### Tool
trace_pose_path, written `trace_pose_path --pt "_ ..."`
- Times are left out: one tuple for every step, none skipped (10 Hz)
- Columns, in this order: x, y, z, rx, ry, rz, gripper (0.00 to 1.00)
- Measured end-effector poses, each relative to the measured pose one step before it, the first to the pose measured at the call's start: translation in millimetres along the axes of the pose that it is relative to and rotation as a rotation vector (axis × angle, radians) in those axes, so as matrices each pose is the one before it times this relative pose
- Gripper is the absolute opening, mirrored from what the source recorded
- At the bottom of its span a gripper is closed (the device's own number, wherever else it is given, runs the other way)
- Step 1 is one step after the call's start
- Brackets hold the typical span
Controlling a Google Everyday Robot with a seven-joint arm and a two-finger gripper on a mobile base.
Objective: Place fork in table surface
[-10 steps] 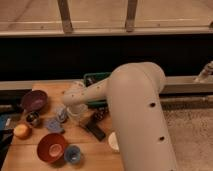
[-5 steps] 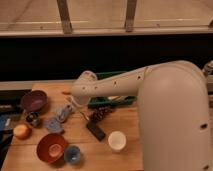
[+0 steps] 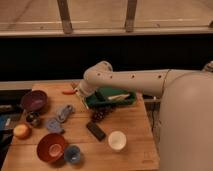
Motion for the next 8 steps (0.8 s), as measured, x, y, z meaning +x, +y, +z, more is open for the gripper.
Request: trace_pose_path --pt "-5.63 0.28 -2.25 -0.00409 -0.01553 -0.01335 0.14" --pt "-8.35 3.32 -6.85 -0.00141 -0.01667 -0.01774 0.14" --pt "-7.85 1.44 -11.5 0.00177 -0.01613 -0.01623 0.14" --pt "-3.73 1.02 -6.86 -0.00126 -0.01049 -0.00583 0.14" --pt "-1.75 3.1 -0.94 -0.00665 -0.00672 -0.00765 0.14" --pt "1.74 2.03 1.58 -0.00836 -0.00729 -0.00574 0.14" --pt "3.63 1.77 3.69 -0.00944 -0.00308 -0.00342 0.14" --pt "2.74 2.57 4.3 -0.01267 -0.00197 -0.0036 0.14"
